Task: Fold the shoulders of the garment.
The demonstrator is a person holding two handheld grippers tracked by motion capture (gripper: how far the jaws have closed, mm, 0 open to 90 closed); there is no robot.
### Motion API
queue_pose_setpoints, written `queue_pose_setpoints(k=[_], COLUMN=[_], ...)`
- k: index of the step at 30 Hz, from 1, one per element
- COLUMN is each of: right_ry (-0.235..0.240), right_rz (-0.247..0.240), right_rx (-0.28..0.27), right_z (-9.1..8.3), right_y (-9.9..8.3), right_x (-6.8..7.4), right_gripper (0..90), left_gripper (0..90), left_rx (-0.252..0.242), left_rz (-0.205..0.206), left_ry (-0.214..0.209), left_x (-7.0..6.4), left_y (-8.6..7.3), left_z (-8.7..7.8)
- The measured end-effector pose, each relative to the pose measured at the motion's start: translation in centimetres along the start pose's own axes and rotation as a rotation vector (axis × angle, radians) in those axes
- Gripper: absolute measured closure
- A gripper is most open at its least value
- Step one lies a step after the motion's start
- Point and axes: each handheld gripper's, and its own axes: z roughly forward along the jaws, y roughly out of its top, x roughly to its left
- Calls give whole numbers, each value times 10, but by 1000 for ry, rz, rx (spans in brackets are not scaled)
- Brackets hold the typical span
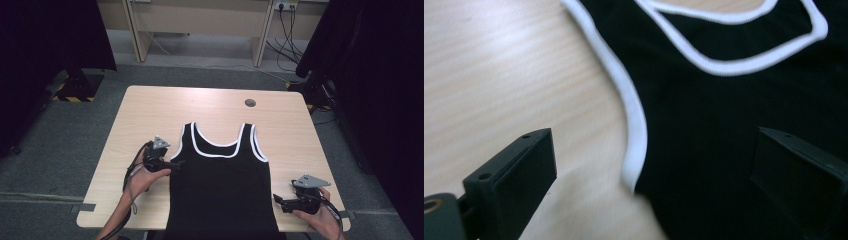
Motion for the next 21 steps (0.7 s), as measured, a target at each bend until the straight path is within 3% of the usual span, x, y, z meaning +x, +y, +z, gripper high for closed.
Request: queue_pose_setpoints(k=[4,10,21], right_ry=[0,2,3], right_rz=[-1,-1,-2], right_rx=[0,0,0], right_z=[0,0,0], right_y=[0,0,0], right_x=[0,0,0], right_gripper=[107,107,107], left_gripper=[44,57,147], left_rx=[5,25,46], left_rz=[-4,-8,-40], left_ry=[7,11,50], left_x=[-1,-2,10], left_y=[19,31,59], left_z=[14,33,64])
